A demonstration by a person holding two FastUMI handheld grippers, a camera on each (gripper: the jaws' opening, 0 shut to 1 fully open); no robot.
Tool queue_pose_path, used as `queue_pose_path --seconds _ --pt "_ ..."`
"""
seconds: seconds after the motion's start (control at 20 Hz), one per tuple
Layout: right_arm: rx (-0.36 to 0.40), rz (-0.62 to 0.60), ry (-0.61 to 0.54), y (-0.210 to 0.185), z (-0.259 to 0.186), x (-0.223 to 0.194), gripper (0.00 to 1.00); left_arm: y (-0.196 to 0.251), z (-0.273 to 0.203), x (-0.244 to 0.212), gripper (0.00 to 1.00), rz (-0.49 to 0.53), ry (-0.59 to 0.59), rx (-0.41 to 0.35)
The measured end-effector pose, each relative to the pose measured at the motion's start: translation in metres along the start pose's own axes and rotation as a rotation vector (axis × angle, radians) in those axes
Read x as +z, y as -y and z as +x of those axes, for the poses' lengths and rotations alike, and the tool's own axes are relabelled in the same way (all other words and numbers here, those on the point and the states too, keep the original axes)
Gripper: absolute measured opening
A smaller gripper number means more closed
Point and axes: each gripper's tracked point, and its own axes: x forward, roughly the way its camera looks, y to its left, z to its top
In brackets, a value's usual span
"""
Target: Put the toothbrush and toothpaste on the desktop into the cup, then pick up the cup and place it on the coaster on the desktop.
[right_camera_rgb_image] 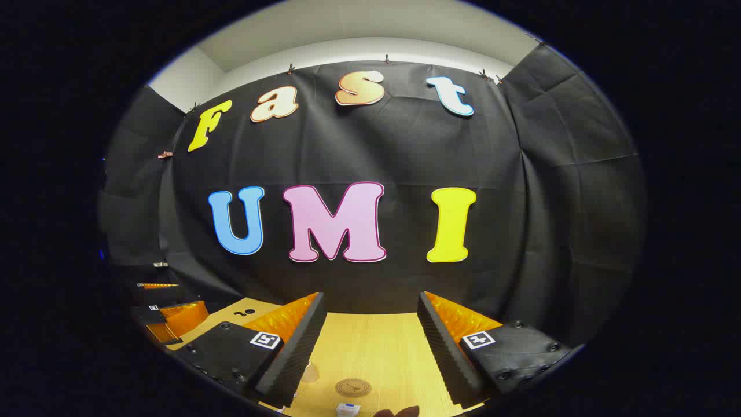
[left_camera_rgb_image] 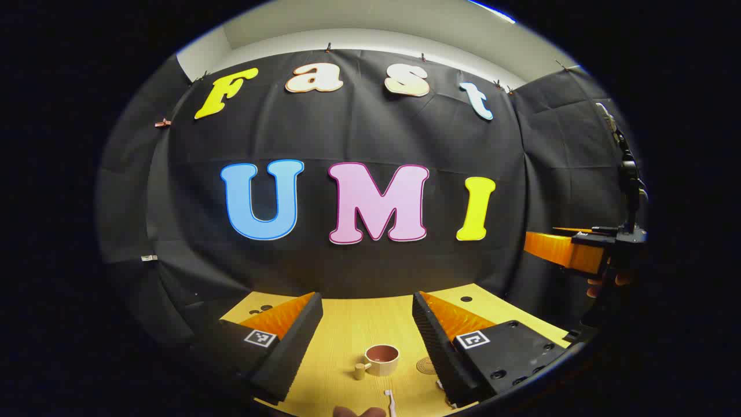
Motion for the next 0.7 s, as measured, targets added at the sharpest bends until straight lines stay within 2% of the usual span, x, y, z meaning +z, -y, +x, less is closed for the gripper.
queue_pose_path --seconds 0.35,0.7 --pt "0.017 -0.017 -0.044 -0.004 -0.009 -0.018 0.97 0.004 -0.007 -0.02 0.97 -0.001 -0.05 0.002" --pt "0.038 -0.065 -0.132 -0.014 -0.016 -0.062 0.97 -0.004 -0.016 -0.038 0.97 0.011 -0.097 0.012"
